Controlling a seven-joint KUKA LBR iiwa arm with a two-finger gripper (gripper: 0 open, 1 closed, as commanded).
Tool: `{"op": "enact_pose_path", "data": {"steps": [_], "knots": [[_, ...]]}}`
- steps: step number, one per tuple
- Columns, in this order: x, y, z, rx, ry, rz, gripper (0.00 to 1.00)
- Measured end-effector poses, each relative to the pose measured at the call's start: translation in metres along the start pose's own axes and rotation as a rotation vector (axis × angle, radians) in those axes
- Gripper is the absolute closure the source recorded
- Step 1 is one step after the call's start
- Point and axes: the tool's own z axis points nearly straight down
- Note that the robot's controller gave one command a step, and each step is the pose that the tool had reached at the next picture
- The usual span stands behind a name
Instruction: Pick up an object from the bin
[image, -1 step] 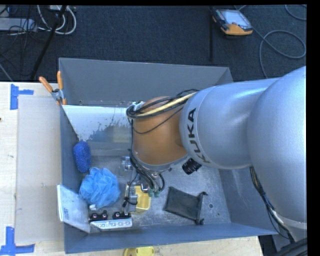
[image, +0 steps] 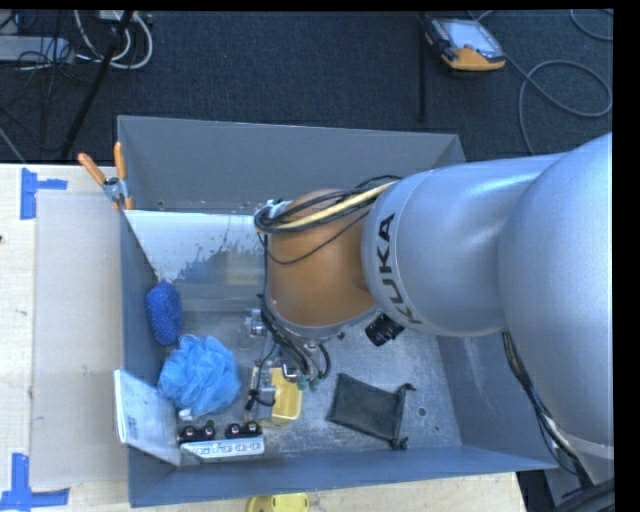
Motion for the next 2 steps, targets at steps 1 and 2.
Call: {"op": "enact_pose_path", "data": {"steps": [1,2], "knots": [[0.001,-0.018,0.02,-0.004,-0.009,-0.118,0.0],[0.008,-0.05,0.045,-0.001,0.004,-0.254,0.0]]}}
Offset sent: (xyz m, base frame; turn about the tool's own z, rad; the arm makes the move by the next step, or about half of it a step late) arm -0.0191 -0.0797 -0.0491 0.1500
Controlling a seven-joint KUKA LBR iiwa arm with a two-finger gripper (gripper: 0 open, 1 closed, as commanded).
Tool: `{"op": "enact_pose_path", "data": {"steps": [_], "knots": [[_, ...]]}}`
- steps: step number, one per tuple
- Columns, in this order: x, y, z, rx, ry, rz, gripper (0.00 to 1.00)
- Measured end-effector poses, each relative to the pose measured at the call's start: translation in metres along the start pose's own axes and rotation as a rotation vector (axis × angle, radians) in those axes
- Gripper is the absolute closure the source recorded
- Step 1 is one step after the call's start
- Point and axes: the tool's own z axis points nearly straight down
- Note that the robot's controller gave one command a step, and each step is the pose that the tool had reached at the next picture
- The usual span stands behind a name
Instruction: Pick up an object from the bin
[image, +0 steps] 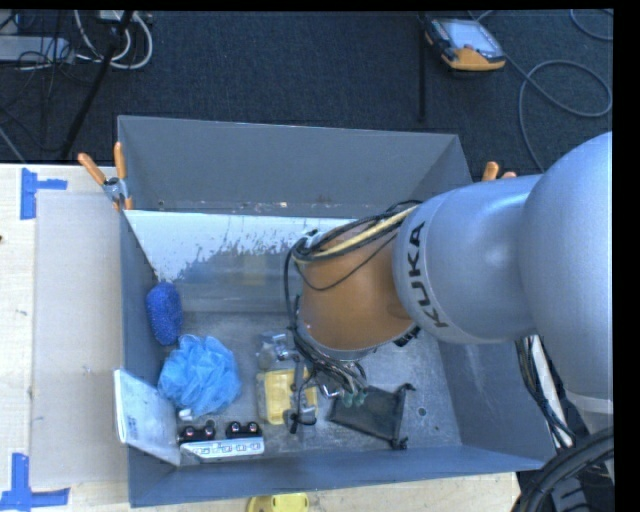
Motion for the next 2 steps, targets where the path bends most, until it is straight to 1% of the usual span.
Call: {"op": "enact_pose_path", "data": {"steps": [1,2], "knots": [[0.0046,-0.0263,0.0004,0.0,-0.008,0.301,1.0],[0.0045,-0.0263,0.0004,0.0,-0.008,0.303,1.0]]}}
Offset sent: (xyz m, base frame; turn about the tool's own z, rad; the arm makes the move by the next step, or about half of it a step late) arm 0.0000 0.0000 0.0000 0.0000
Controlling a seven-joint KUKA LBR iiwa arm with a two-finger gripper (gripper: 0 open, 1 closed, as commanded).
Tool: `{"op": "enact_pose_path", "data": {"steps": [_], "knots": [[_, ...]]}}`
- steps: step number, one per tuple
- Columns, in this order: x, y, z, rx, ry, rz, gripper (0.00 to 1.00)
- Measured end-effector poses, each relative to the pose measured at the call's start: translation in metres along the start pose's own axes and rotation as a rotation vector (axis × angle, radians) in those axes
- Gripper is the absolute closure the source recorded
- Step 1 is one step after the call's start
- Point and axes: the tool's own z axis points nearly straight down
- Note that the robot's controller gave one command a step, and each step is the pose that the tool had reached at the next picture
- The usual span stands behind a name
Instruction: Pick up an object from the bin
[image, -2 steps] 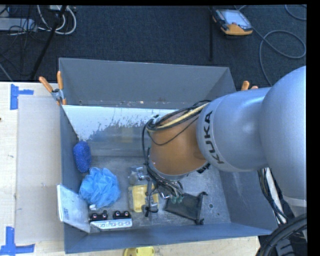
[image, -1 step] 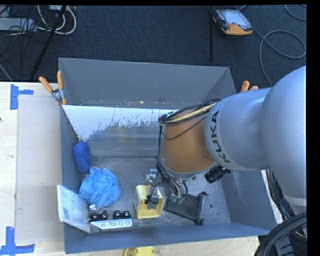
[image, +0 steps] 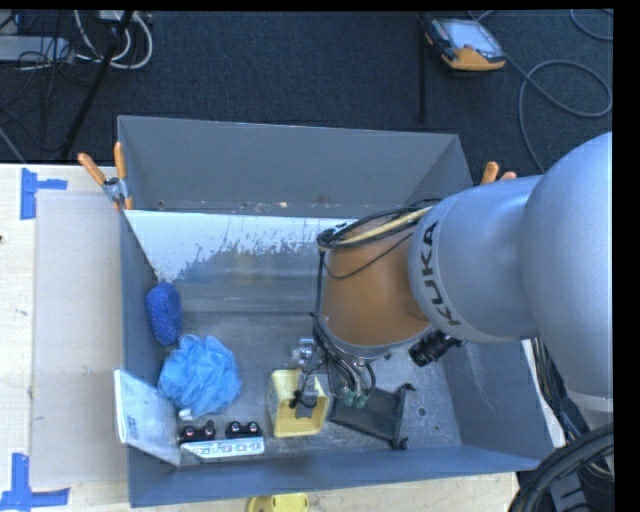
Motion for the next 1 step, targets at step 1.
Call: {"op": "enact_pose_path", "data": {"steps": [1], "knots": [[0.0096,-0.0081,-0.0371,0.003,0.011,-0.01,1.0]]}}
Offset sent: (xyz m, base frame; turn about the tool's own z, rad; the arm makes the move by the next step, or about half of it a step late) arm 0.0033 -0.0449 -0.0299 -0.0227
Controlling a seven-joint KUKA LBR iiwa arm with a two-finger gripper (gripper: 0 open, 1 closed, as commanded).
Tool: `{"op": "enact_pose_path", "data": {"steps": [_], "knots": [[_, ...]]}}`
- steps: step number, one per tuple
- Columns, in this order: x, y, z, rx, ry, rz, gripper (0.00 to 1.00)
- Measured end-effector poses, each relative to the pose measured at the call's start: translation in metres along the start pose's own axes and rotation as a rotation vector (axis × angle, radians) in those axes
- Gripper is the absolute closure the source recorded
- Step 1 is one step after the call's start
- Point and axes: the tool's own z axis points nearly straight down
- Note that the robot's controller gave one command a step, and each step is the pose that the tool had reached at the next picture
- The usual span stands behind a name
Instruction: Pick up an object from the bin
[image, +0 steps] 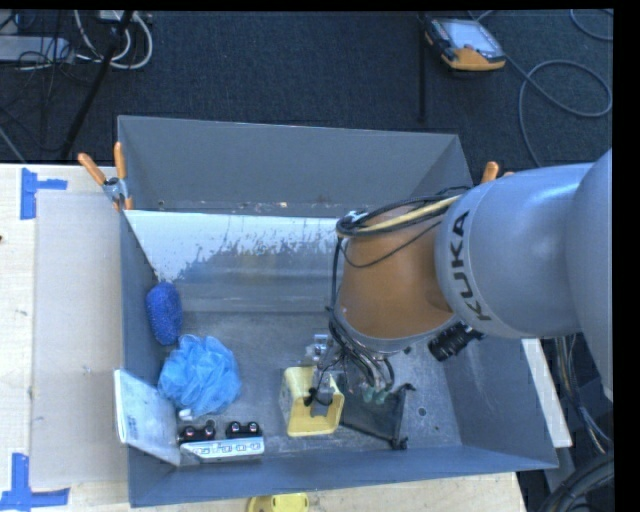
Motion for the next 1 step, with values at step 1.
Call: {"op": "enact_pose_path", "data": {"steps": [1], "knots": [[-0.0112,-0.0166,0.0009,-0.004,-0.022,-0.007,1.0]]}}
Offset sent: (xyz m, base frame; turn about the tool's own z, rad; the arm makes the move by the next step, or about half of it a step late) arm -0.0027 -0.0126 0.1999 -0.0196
